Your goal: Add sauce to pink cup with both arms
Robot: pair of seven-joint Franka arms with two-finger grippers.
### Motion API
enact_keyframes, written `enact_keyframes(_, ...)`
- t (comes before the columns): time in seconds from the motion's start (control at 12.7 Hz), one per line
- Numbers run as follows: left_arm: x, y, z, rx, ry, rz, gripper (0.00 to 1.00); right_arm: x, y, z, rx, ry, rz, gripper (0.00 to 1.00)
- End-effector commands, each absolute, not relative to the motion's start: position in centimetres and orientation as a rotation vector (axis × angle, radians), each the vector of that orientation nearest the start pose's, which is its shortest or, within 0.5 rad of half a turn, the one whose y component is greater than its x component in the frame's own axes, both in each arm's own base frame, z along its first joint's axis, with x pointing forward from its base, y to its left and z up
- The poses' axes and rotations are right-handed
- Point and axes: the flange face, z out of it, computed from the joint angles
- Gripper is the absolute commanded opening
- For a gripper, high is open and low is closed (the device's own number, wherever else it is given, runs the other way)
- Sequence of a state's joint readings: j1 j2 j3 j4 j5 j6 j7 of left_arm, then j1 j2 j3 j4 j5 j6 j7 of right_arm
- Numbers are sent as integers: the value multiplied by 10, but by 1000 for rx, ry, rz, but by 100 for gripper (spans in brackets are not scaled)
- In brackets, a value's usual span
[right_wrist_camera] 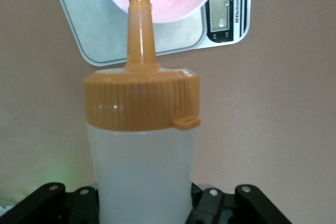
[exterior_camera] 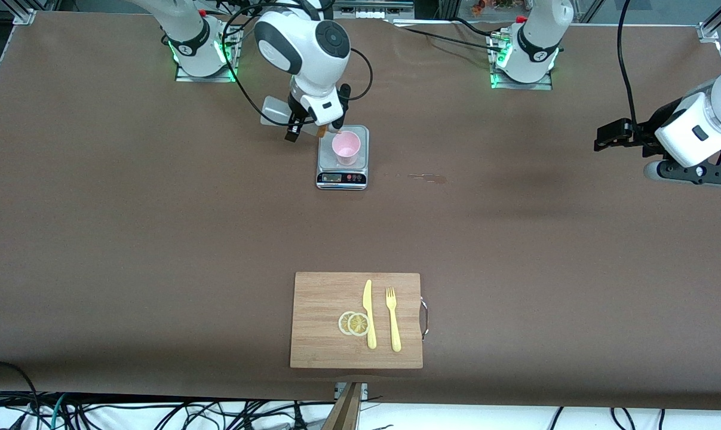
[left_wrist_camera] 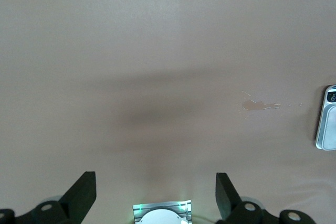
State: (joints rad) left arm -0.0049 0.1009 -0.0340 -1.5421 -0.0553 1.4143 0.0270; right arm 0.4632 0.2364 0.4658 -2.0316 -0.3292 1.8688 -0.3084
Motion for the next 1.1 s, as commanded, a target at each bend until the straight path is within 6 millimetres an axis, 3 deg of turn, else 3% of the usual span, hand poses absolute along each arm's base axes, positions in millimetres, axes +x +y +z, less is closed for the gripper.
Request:
enact_keyframes(0.0, 568, -27, 574, -3167, 99, 352, 100, 352, 432, 327, -2623, -2233, 577, 13)
enact_keyframes(0.86, 568, -28, 573, -3168, 101, 355, 100, 351, 435, 327, -2629, -2244, 611, 13)
enact_keyframes(1.02, 568, -27, 574, -3169, 99, 352, 100, 358, 431, 333, -2634, -2228, 593, 14)
